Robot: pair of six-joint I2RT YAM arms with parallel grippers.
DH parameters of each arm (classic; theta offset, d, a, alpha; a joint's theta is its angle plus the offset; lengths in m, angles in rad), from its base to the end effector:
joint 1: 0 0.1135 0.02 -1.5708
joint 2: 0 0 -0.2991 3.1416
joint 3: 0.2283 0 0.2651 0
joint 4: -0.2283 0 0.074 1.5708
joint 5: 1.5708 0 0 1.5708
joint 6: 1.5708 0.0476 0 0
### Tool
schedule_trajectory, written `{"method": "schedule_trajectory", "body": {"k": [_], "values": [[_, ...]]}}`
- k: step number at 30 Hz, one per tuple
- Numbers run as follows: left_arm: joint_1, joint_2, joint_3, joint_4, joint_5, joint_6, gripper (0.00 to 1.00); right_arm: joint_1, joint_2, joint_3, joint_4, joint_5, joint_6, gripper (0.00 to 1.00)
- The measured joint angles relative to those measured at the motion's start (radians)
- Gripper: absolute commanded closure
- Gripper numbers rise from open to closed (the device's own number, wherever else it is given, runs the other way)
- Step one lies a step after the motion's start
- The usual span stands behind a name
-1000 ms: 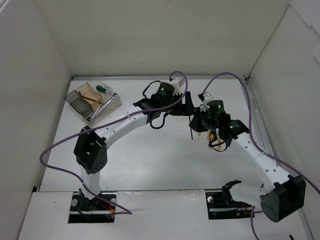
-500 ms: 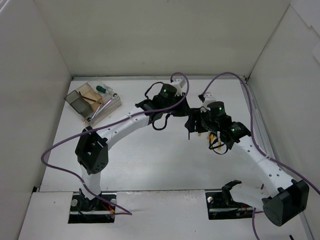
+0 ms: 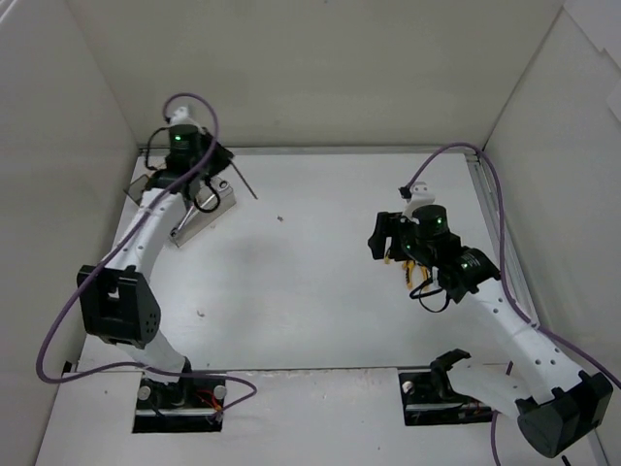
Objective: Sort the tools into containers
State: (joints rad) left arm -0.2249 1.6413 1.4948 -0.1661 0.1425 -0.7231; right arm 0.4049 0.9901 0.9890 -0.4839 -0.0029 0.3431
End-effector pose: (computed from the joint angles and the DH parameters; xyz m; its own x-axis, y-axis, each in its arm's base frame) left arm 0.4084 -0.1004 0.3963 -0.4580 -0.5671 -0.6845 0.0659 0.7463 -0.6624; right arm 0.2038 0.0875 0.3666 -0.5368 0.1359 -0.8327 -0.2290 0.9264 0.2989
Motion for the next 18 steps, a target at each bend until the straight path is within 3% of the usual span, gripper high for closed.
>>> {"method": "schedule_trajectory", "body": {"k": [6,18], "values": [[0.259,0.0,0.02,0.027,-0.076,0.014,1.0,-0.008,-0.004,-0.031,-0.027,0.046,0.005,0.31],[0.472,0.307,0.2,0.065,-0.063,0.035,1.0,-0.053,0.047,-0.037,-0.039,0.063,0.028,0.31]]}}
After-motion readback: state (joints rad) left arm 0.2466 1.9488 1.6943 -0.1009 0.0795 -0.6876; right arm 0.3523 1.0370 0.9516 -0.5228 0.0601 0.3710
